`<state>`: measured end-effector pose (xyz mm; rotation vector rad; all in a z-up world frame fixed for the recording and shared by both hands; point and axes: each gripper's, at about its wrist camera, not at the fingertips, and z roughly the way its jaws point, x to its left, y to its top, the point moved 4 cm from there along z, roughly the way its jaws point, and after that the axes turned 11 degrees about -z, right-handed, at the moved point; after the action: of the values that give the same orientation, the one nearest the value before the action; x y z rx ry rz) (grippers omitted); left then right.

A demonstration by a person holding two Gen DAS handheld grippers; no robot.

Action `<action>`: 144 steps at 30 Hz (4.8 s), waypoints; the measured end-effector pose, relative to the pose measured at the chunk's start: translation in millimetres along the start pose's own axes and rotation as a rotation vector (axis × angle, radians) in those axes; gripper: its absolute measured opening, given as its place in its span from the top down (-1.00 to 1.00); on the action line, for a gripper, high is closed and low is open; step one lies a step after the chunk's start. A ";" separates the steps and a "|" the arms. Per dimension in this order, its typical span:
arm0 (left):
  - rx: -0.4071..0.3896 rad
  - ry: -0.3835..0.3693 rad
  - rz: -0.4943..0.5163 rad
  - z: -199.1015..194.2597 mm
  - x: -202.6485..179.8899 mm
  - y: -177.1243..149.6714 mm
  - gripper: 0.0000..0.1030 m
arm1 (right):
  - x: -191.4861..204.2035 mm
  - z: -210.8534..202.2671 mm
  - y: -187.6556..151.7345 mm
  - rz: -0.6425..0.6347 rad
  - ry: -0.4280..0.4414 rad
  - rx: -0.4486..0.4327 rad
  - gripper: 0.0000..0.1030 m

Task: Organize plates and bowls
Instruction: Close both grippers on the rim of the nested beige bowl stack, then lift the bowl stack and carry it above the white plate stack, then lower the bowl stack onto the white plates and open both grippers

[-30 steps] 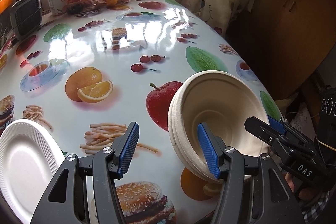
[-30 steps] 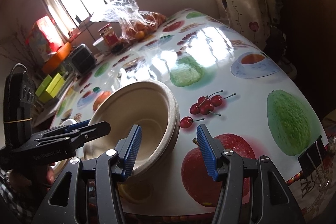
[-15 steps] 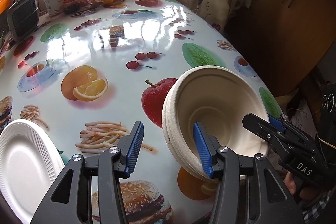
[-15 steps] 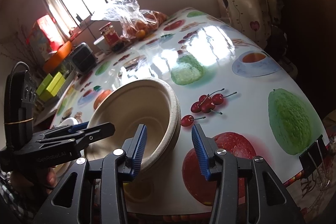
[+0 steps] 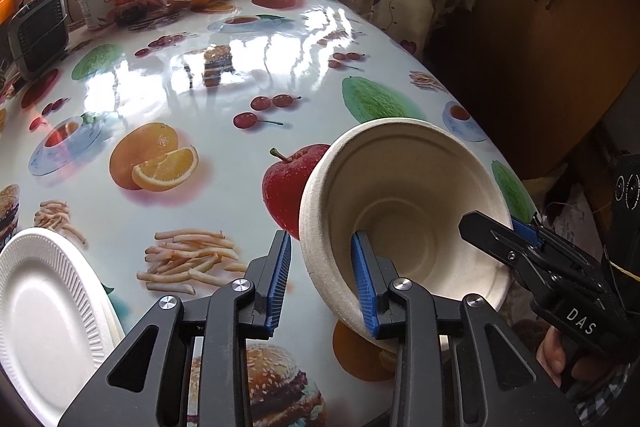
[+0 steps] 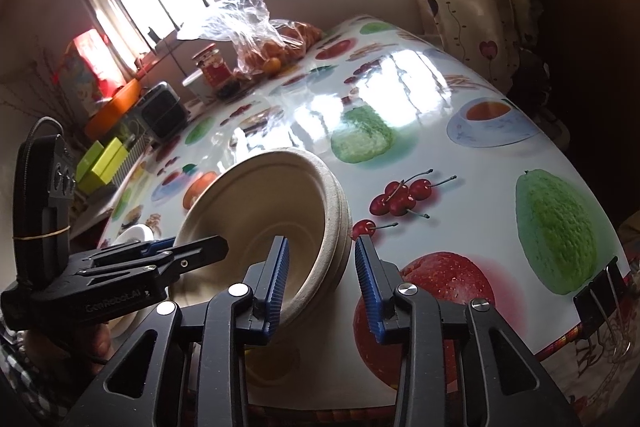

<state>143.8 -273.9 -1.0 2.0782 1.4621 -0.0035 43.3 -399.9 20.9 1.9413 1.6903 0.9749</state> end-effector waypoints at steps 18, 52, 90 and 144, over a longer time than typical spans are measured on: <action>0.001 -0.010 0.008 -1.4 -5.2 -1.1 0.43 | 2.5 0.1 -0.6 0.009 -0.008 0.004 0.46; -0.109 0.005 -0.056 -52.6 29.2 -1.3 0.42 | 51.7 -7.7 22.7 -0.089 0.029 -0.039 0.46; -0.249 0.169 -0.267 -133.8 154.8 -21.4 0.43 | 192.4 44.4 38.0 -0.290 0.264 0.009 0.46; -0.192 0.212 -0.390 -131.9 225.6 -48.3 0.40 | 251.1 92.5 17.8 -0.344 0.310 0.142 0.42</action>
<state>148.9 -8.5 11.7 1.6543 1.8963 0.2013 129.9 -146.4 32.1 1.5597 2.2302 1.0842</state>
